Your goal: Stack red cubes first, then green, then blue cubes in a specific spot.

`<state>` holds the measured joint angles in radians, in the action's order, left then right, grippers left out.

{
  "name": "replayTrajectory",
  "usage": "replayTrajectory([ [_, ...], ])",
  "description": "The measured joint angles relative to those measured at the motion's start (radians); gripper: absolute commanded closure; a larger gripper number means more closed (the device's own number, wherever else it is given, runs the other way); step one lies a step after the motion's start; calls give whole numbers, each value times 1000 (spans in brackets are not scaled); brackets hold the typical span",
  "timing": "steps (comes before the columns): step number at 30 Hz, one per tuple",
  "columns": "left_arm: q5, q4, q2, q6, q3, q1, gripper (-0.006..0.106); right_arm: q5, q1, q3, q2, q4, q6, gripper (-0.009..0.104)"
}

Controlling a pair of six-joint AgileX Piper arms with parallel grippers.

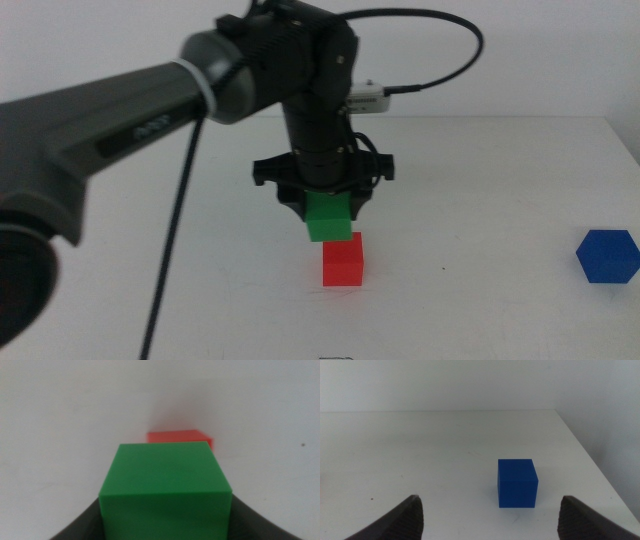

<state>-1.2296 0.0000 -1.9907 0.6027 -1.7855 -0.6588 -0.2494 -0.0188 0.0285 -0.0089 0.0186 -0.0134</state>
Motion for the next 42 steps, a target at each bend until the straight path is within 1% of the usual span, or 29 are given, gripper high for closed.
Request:
replayTrajectory([
  [7,0,0,-68,4,-76,-34,92,0,0,0,0,0,0,22],
  [25,0,-6,-119,32,-60,-36,92,0,0,0,-1,0,0,22],
  [26,0,-8,-120,31,-60,-36,78,0,0,0,-1,0,0,22],
  [29,0,0,-120,18,-60,-36,62,0,0,0,-1,0,0,22],
  [36,0,0,-128,-3,-60,-36,10,0,0,0,-1,0,0,22],
  [37,0,0,-132,-3,-60,-36,6,0,0,0,-1,0,0,22],
  [42,0,5,-136,-4,-59,-35,7,0,0,0,-1,0,0,22],
])
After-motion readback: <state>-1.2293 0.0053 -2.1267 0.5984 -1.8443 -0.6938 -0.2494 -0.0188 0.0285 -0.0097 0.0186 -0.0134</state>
